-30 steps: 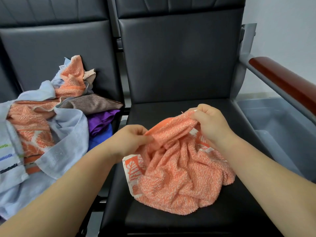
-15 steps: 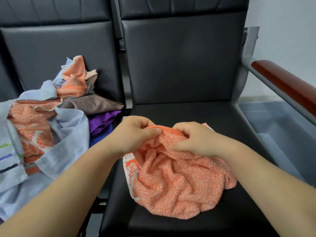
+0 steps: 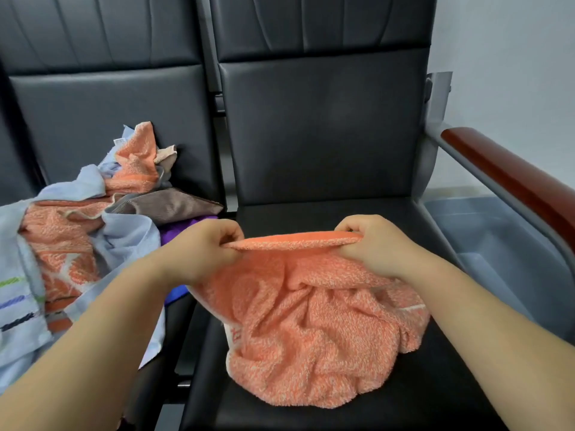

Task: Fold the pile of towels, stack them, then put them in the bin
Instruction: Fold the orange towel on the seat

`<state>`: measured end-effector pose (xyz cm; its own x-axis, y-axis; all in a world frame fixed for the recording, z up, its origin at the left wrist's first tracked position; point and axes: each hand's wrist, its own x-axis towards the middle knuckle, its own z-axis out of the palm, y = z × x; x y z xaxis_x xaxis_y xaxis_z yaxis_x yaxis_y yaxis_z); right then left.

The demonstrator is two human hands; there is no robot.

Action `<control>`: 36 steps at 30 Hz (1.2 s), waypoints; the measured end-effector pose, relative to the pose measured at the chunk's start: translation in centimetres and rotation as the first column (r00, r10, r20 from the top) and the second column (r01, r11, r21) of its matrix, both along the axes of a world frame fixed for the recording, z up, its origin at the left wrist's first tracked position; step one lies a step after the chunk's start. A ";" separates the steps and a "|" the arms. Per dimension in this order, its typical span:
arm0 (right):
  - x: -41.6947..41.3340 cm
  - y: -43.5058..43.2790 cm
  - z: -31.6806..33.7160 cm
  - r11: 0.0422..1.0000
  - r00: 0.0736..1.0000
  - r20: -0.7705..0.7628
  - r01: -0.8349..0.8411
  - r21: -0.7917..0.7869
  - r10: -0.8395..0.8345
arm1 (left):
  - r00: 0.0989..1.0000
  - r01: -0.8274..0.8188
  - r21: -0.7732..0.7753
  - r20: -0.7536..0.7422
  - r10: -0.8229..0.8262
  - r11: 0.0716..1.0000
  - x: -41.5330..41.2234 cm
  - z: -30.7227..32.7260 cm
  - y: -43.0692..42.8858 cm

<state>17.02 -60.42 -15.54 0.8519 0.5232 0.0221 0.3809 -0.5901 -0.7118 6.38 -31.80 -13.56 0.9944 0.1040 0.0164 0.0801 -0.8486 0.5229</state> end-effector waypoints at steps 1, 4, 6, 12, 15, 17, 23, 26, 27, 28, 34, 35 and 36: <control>-0.3 0.1 0.3 0.999 1.000 0.000 -0.030 -0.021 0.030 | 1.000 -0.004 -0.019 0.026 0.005 1.000 0.1 -0.1 -0.1; -1.5 0.6 0.8 0.996 0.996 0.021 -0.082 -0.042 0.083 | 0.997 -0.041 -0.099 0.058 0.047 0.994 0.2 -0.4 -0.8; -2.2 0.9 1.0 0.997 0.997 0.009 -0.075 0.020 0.074 | 0.986 -0.106 -0.217 0.103 0.131 0.970 0.2 -0.4 -1.3; -3.7 0.2 -0.5 0.959 0.977 -0.119 -0.201 -0.201 0.180 | 0.953 -0.046 -0.438 0.249 0.170 0.898 -1.2 1.3 -4.0; -3.0 -1.0 0.3 0.994 0.996 -0.070 -0.055 -0.097 0.048 | 0.994 0.071 -0.030 0.084 -0.068 0.997 -2.3 2.5 -4.1; -2.9 -1.4 2.0 0.979 0.980 -0.196 0.059 0.194 -0.020 | 0.994 0.098 0.081 -0.062 -0.093 0.992 -2.4 3.6 -4.2; -3.2 -1.2 8.9 0.818 0.912 -0.355 0.040 0.574 0.204 | 0.999 0.042 -0.353 0.022 -0.037 0.935 -0.7 9.6 -4.3; -3.3 -2.0 13.8 0.947 0.942 -0.217 -0.201 0.248 0.257 | 0.992 0.062 -0.464 0.126 -0.003 0.884 -0.5 14.1 -6.0; -3.2 -2.2 15.1 0.972 0.967 -0.108 -0.234 0.001 0.233 | 0.988 0.093 -0.392 0.147 -0.037 0.915 -0.5 15.6 -6.5; -3.1 -2.3 16.2 0.958 0.979 0.003 -0.200 -0.205 0.205 | 0.988 0.120 -0.288 0.129 -0.085 0.950 -0.6 17.0 -6.9; -2.4 -4.3 22.5 0.973 0.995 -0.057 -0.068 0.223 0.082 | 0.987 0.125 0.238 -0.128 -0.097 0.963 -1.3 22.8 -6.5; -2.8 -4.6 23.1 0.919 0.978 -0.147 -0.077 0.388 0.145 | 0.992 0.109 0.120 -0.080 -0.100 0.987 -1.5 23.4 -6.2; -3.0 -4.6 23.4 0.865 0.959 -0.196 -0.085 0.494 0.207 | 0.993 0.113 -0.060 -0.030 -0.114 0.992 -1.5 23.8 -5.8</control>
